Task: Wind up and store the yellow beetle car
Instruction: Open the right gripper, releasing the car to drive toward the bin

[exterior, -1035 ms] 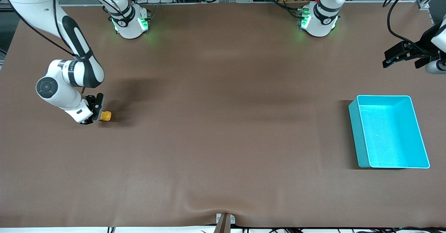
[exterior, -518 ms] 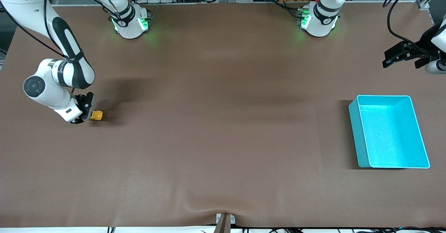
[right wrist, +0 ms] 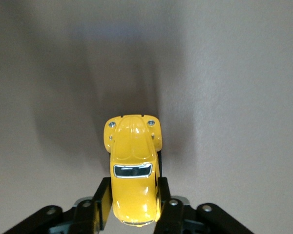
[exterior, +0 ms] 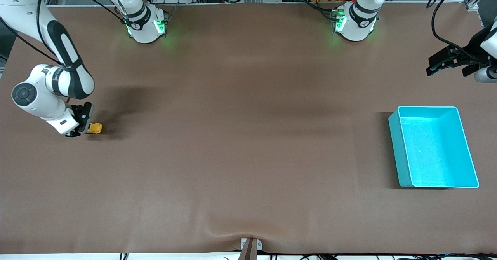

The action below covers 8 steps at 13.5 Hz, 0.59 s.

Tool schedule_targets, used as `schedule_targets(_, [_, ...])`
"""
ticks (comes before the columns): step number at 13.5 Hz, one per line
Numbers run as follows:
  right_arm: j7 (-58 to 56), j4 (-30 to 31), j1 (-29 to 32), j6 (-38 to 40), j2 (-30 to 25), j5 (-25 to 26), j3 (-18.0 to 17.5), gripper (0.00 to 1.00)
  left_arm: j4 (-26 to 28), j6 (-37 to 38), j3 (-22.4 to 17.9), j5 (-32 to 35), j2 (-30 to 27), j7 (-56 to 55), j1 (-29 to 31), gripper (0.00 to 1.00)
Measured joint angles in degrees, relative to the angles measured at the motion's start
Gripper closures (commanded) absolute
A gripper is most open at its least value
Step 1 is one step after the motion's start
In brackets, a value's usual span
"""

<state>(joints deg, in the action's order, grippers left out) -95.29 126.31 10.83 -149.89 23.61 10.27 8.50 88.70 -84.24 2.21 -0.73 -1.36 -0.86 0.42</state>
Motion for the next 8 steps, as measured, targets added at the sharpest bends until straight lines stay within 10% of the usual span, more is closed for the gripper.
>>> schedule_targets(8, [-1.8,-16.8,1.7,23.0,3.3,-6.5,0.0,0.0,0.0,0.0,0.0,0.0,0.0,0.0,0.0,0.0])
